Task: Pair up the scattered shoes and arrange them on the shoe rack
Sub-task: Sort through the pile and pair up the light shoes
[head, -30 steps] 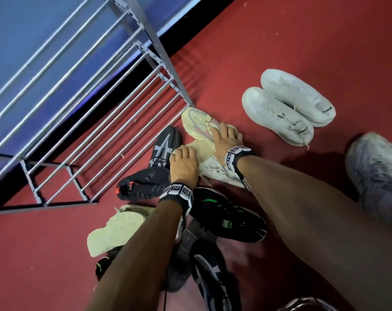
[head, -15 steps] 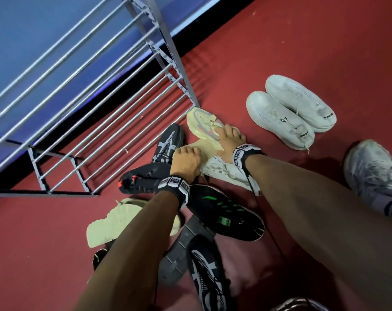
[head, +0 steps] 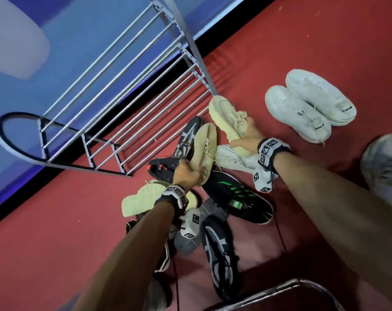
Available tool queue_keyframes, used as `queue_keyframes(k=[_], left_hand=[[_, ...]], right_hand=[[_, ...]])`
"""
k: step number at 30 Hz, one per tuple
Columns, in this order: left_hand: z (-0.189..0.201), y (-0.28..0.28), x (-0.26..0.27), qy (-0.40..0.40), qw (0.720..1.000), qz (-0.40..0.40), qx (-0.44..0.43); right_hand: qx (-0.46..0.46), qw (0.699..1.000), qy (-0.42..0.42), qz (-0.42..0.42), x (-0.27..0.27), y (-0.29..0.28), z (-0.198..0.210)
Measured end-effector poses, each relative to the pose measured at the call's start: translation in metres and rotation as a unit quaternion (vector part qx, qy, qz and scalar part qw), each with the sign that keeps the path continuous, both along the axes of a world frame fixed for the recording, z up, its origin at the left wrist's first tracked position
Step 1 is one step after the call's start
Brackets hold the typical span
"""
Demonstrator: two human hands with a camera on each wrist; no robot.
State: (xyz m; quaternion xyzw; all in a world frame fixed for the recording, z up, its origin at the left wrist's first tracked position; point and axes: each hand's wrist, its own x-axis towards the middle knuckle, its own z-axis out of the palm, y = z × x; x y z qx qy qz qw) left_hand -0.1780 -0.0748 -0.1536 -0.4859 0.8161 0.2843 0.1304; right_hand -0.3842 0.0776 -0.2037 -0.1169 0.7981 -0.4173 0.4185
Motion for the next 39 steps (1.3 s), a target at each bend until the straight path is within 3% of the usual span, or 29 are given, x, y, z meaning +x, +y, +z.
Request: queue_keyframes(k=[2,4,7,13,17,19,21,24,26,28,31,34,37,39], left_hand=[[-0.017,-0.001,0.012,-0.051,0.999,-0.015,0.007],[-0.022,0.003,0.016,-0.062,0.998,-0.012,0.007],[-0.022,0.004,0.012,-0.073,0.997,-0.024,0.031],[-0.024,-0.002,0.003,-0.128,0.987,-0.084,0.047],[-0.008,0.000,0.009,-0.078,0.990,-0.051,0.102],[-0.003,-0.009,0.020,-0.049,0.996,-0.016,0.067],[0.002,-0.022,0.034,-0.054,0.998,-0.011,-0.024],[0.010,-0.040,0.063,-0.101,0.992,-0.017,-0.080],[0.012,-0.051,0.087,-0.153,0.983,-0.033,-0.096],[0.008,-0.061,0.111,-0.224,0.963,-0.115,-0.100],[0.001,-0.067,0.138,-0.290,0.921,-0.224,-0.137],[-0.007,-0.071,0.156,-0.251,0.932,-0.197,-0.169],[-0.017,-0.086,0.164,-0.211,0.959,-0.122,-0.144],[-0.021,-0.096,0.166,-0.204,0.963,-0.124,-0.127]], right_hand=[[0.094,0.993,-0.027,0.065,0.024,0.003,-0.014],[0.143,0.987,0.010,0.078,0.046,0.002,-0.023],[0.158,0.984,0.062,0.048,0.061,-0.009,-0.020],[0.149,0.985,0.043,0.070,0.049,-0.008,-0.019],[0.129,0.989,0.042,0.051,0.050,-0.006,-0.022],[0.111,0.992,0.054,0.010,0.055,-0.008,-0.020],[0.069,0.992,0.094,-0.053,0.066,-0.012,-0.016],[-0.006,0.976,0.192,-0.101,0.085,-0.022,-0.013],[-0.042,0.972,0.222,-0.069,0.097,-0.030,-0.011],[-0.052,0.977,0.209,-0.003,0.107,-0.036,-0.009],[0.001,0.975,0.190,0.116,0.118,-0.044,-0.011],[0.038,0.968,0.202,0.145,0.120,-0.051,-0.013],[0.053,0.965,0.220,0.135,0.122,-0.053,-0.018],[0.055,0.964,0.233,0.113,0.126,-0.050,-0.024]])
